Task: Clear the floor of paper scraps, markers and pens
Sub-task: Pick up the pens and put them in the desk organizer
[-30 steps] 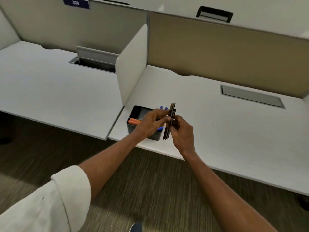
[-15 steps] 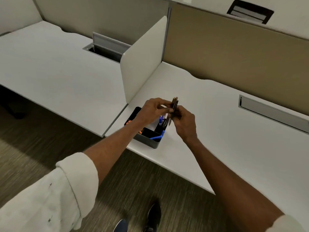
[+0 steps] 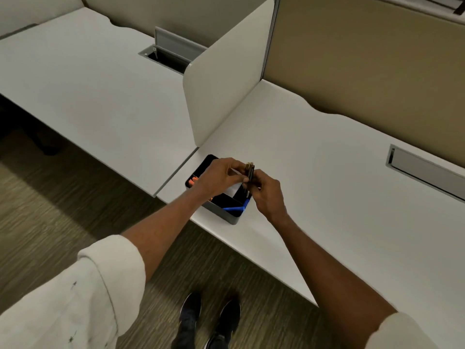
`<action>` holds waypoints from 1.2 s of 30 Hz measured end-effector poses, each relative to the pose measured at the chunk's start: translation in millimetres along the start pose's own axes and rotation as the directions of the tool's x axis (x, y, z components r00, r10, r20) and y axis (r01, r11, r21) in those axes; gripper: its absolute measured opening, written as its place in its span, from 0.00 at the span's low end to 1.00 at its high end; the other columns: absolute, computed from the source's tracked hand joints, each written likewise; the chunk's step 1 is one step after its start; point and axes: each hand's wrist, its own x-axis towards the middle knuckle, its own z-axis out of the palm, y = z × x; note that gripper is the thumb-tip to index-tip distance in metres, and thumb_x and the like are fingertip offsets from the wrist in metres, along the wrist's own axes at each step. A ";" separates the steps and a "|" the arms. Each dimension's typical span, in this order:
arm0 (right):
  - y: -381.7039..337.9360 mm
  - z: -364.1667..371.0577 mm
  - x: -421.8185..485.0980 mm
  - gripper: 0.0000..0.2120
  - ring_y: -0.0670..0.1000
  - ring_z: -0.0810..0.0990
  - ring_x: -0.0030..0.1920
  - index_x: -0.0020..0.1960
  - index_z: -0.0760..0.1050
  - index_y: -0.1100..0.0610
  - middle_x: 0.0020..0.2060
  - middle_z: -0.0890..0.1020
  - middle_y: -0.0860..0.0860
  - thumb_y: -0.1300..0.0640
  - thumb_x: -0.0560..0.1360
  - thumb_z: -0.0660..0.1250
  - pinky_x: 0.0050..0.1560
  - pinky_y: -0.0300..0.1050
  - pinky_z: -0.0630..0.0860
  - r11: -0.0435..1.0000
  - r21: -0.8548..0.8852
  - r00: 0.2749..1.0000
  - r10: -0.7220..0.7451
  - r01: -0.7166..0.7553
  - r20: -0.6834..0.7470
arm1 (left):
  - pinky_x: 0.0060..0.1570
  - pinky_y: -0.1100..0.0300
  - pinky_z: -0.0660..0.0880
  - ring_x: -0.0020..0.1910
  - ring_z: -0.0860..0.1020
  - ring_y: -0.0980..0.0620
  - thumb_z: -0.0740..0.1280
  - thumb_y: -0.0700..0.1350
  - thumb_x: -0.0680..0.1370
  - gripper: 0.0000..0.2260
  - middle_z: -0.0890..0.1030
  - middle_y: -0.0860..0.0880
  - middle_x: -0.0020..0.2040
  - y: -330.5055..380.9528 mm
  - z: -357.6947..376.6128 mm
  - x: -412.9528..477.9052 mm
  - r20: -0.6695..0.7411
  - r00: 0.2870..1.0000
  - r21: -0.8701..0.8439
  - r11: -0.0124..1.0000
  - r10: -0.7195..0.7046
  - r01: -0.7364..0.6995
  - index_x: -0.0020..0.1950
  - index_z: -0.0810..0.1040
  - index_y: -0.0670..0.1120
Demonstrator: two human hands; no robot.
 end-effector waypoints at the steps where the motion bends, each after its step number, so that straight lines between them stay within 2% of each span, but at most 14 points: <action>1: 3.3 2.9 2.2 0.10 0.48 0.85 0.48 0.60 0.79 0.56 0.48 0.86 0.51 0.60 0.79 0.67 0.49 0.27 0.78 1.000 -0.007 1.000 0.000 0.000 0.014 | 0.58 0.55 0.80 0.50 0.83 0.54 0.75 0.47 0.74 0.13 0.84 0.51 0.53 -4.6 1.1 0.6 -0.005 1.000 0.006 1.000 -0.014 0.014 0.58 0.83 0.47; 3: 8.5 8.4 6.1 0.13 0.49 0.85 0.49 0.63 0.79 0.56 0.49 0.86 0.52 0.61 0.79 0.67 0.52 0.32 0.79 1.000 -0.011 0.999 0.005 -0.005 0.039 | 0.58 0.50 0.80 0.50 0.83 0.52 0.76 0.46 0.74 0.13 0.84 0.50 0.52 -11.9 2.9 1.0 -0.014 1.000 0.022 0.999 -0.027 0.027 0.57 0.83 0.46; 8: 18.5 16.2 9.1 0.14 0.53 0.86 0.49 0.64 0.78 0.56 0.49 0.87 0.54 0.58 0.79 0.68 0.56 0.46 0.82 0.997 -0.072 0.994 0.046 -0.039 0.097 | 0.56 0.50 0.82 0.49 0.83 0.55 0.75 0.46 0.74 0.12 0.83 0.52 0.52 -25.5 8.7 -0.7 0.008 1.000 0.067 0.997 -0.030 0.030 0.56 0.82 0.48; 11: 21.2 15.0 6.3 0.12 0.51 0.85 0.51 0.62 0.79 0.56 0.51 0.86 0.53 0.60 0.78 0.69 0.56 0.40 0.81 0.996 -0.076 0.994 0.045 -0.037 0.102 | 0.55 0.50 0.82 0.46 0.84 0.55 0.75 0.45 0.74 0.13 0.83 0.51 0.51 -30.4 11.6 -3.1 0.050 0.998 0.077 0.996 -0.050 0.046 0.58 0.82 0.46; 13: 21.8 13.5 4.4 0.13 0.51 0.85 0.54 0.62 0.79 0.57 0.53 0.86 0.54 0.61 0.78 0.69 0.57 0.35 0.78 0.996 -0.085 0.994 0.041 -0.033 0.099 | 0.57 0.49 0.81 0.48 0.84 0.52 0.74 0.47 0.75 0.14 0.83 0.48 0.51 -31.5 12.7 -4.4 0.087 0.994 0.096 0.993 -0.071 0.062 0.59 0.81 0.45; 17: 16.9 7.1 0.1 0.14 0.51 0.84 0.57 0.63 0.80 0.58 0.55 0.86 0.54 0.61 0.78 0.70 0.63 0.42 0.78 0.997 -0.068 0.995 0.047 -0.041 0.090 | 0.62 0.50 0.79 0.54 0.83 0.51 0.73 0.49 0.76 0.15 0.84 0.48 0.53 -26.4 14.7 -8.1 0.126 0.990 0.114 0.992 -0.070 0.055 0.62 0.81 0.45; 23: 2.9 -7.9 -9.9 0.15 0.49 0.84 0.57 0.63 0.79 0.58 0.56 0.85 0.53 0.62 0.78 0.70 0.63 0.45 0.80 1.000 0.004 1.000 0.005 -0.005 0.026 | 0.63 0.55 0.78 0.56 0.81 0.55 0.70 0.50 0.78 0.17 0.84 0.50 0.56 -13.7 11.9 -14.6 0.075 0.997 0.145 0.989 -0.003 -0.007 0.65 0.79 0.48; 28: -10.6 -24.6 -19.0 0.13 0.46 0.83 0.57 0.64 0.79 0.55 0.58 0.84 0.48 0.57 0.80 0.68 0.63 0.44 0.80 0.997 -0.044 0.994 -0.066 0.063 -0.087 | 0.69 0.52 0.74 0.66 0.76 0.53 0.66 0.51 0.81 0.18 0.79 0.51 0.65 -7.7 5.4 -18.5 0.022 1.000 0.181 0.983 0.018 -0.021 0.70 0.74 0.51; 32: -21.9 -39.3 -26.0 0.16 0.46 0.76 0.69 0.69 0.75 0.51 0.67 0.79 0.47 0.50 0.83 0.62 0.71 0.46 0.73 0.970 -0.223 0.982 -0.127 0.094 -0.139 | 0.74 0.55 0.67 0.73 0.69 0.54 0.61 0.54 0.82 0.20 0.73 0.54 0.72 -1.4 -2.6 -21.1 -0.010 0.998 0.287 0.956 0.069 -0.063 0.75 0.68 0.54; 36: -35.2 -49.2 -33.4 0.21 0.47 0.63 0.78 0.76 0.67 0.50 0.76 0.68 0.47 0.47 0.84 0.58 0.78 0.45 0.61 0.941 -0.338 0.991 -0.049 0.005 -0.124 | 0.76 0.55 0.60 0.79 0.62 0.52 0.58 0.56 0.83 0.24 0.67 0.51 0.77 13.5 -8.2 -20.2 -0.019 0.983 0.457 0.876 0.185 -0.156 0.78 0.64 0.50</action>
